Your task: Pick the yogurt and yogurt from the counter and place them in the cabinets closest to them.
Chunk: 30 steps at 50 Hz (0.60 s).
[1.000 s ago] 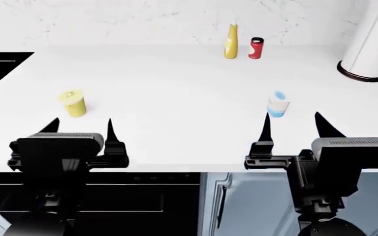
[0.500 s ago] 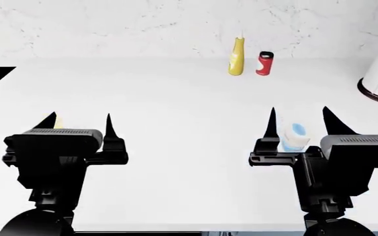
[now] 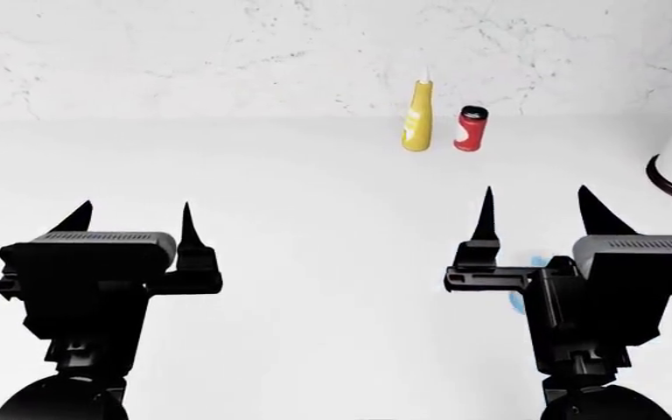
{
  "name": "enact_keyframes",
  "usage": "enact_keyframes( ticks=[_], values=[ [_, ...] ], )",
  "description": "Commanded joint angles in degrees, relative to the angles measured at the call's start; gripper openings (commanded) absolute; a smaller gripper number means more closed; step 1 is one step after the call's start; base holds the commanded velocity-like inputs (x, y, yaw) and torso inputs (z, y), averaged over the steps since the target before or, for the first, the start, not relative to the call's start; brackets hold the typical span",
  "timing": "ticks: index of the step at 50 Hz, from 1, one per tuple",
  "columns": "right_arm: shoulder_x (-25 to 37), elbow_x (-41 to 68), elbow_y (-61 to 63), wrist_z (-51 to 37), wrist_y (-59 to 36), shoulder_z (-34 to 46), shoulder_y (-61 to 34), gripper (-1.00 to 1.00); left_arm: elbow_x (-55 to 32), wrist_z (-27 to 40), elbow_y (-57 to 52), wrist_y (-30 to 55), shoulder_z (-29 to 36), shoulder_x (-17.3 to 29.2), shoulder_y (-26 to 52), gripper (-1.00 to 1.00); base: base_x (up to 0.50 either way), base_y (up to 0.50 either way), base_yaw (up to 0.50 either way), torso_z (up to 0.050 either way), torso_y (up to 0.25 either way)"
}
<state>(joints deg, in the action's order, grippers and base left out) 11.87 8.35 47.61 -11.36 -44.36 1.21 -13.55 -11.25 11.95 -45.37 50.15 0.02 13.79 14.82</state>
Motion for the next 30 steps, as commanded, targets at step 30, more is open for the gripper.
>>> enact_keyframes(
  ticks=[30],
  values=[
    [2.82, -0.89, -3.23, -4.01, -18.11, -0.37, -0.6, 1.0, -0.36, 0.76, 1.77, -2.38, 1.2, 0.9, -1.89, 1.0, 0.0, 0.0, 0.0, 0.0, 0.0]
  ],
)
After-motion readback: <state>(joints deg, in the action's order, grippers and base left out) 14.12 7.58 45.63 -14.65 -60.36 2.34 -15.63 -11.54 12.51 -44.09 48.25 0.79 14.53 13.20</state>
